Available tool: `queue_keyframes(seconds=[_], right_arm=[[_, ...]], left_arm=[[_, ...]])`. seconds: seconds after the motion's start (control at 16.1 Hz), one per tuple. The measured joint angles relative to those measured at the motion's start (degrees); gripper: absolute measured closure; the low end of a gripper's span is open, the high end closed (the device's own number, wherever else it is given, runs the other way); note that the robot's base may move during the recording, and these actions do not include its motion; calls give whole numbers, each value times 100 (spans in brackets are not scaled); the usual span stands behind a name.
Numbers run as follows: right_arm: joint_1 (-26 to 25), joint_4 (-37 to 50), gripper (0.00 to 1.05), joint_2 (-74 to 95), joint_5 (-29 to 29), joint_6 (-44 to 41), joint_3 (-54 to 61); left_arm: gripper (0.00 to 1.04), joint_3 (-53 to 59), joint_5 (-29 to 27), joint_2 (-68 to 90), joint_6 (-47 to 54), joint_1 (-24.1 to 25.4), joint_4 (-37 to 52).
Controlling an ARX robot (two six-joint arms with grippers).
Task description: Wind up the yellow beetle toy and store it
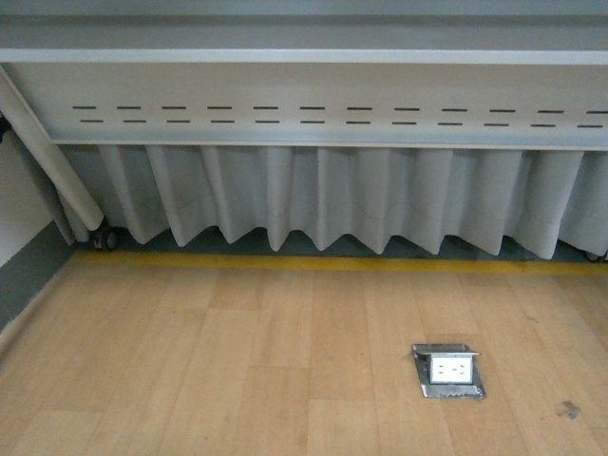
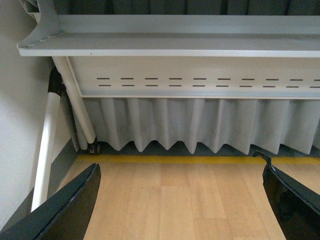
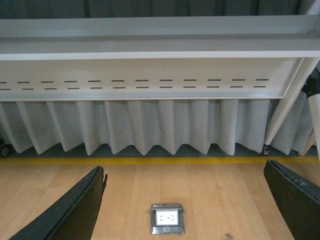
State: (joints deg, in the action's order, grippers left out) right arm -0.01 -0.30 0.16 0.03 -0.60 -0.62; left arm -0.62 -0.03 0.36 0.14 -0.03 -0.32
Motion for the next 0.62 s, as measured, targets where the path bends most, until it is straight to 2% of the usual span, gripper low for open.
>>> queue_keyframes(seconds=[0.62], right_arm=[[0,0,7,2,0,0,0]], left_arm=[[7,0,0,0,0,0,4]])
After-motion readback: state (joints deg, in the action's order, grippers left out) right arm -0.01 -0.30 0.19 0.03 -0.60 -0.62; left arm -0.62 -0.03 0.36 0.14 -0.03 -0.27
